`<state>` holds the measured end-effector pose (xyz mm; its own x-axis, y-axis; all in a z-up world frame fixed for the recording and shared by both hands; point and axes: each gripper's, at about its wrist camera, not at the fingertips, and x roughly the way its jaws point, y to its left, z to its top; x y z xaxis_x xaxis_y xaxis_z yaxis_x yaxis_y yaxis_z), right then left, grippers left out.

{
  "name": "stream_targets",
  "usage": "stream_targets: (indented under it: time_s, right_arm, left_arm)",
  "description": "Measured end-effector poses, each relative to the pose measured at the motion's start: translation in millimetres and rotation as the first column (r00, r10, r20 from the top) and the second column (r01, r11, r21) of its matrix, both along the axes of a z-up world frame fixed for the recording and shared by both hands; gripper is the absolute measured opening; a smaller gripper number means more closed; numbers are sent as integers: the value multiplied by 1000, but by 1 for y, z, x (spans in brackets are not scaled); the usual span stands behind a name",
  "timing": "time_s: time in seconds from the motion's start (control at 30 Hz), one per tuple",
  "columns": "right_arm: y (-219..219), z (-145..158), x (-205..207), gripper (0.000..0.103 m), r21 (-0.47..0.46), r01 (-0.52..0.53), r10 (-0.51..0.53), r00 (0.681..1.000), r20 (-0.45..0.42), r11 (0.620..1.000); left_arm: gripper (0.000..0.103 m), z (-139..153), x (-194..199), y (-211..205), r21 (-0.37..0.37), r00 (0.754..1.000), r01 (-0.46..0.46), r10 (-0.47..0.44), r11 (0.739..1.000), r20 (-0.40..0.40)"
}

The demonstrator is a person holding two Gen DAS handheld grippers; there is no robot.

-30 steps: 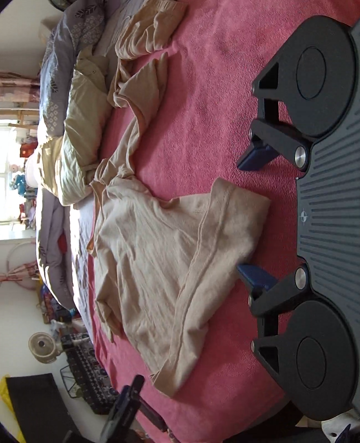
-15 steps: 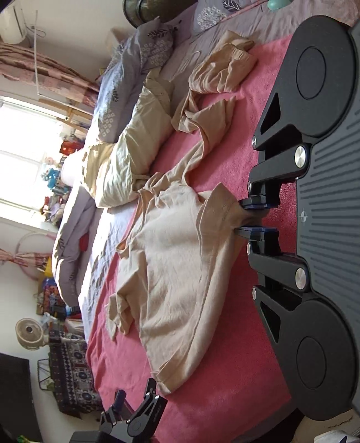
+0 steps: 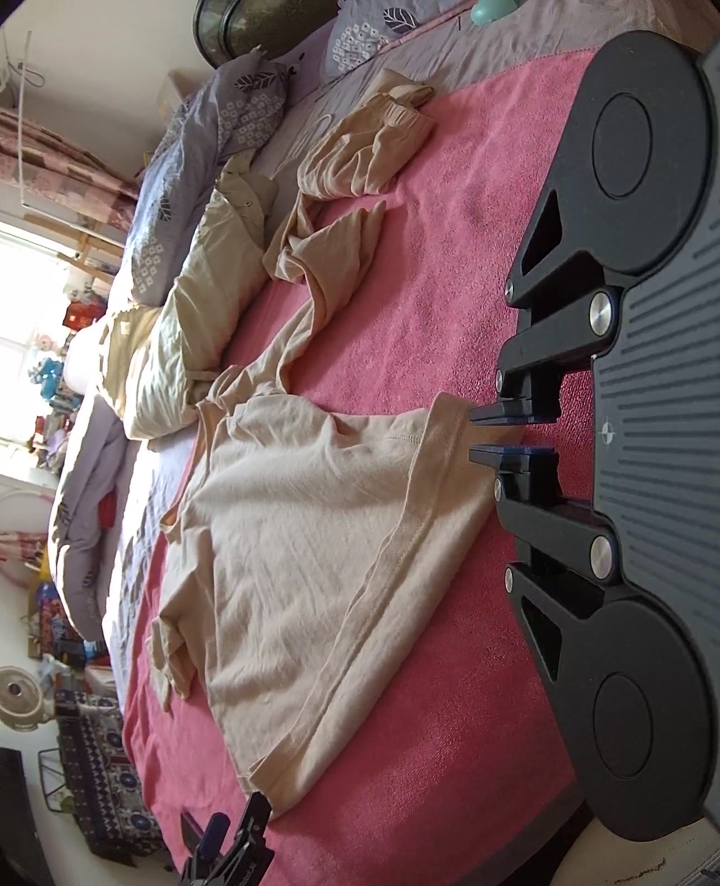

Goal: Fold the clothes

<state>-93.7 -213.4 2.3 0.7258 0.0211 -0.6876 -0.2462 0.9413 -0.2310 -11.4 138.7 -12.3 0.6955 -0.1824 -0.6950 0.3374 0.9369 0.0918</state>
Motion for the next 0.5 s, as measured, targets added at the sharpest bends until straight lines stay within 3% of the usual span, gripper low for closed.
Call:
stream_targets:
  time_s: [0.07, 0.1, 0.13, 0.27, 0.37, 0.5]
  right_arm:
    - [2, -2, 1, 9, 10, -2, 2, 1000, -2, 1000]
    - [4, -3, 2, 10, 13, -5, 5, 1000, -4, 1000]
    - [5, -4, 2, 10, 14, -8, 8, 1000, -6, 1000]
    - [8, -6, 4, 11, 20, -8, 8, 1000, -14, 1000]
    - [7, -5, 4, 12, 22, -1, 1, 1000, -12, 1000]
    - [2, -5, 5, 20, 29, 10, -10, 1000, -8, 1000]
  left_arm:
    - [88, -6, 5, -8, 3, 999, 17, -17, 1000, -32]
    - [74, -6, 6, -11, -10, 998, 35, -35, 999, -45]
    - [68, -6, 5, -15, -20, 997, 51, -52, 999, -52]
    - [51, 7, -10, -17, -23, 998, 66, -67, 998, -19]
    - [6, 19, -26, -14, -36, 998, 69, -69, 997, 10]
    - [6, 30, -45, -9, -27, 996, 76, -75, 997, 40]
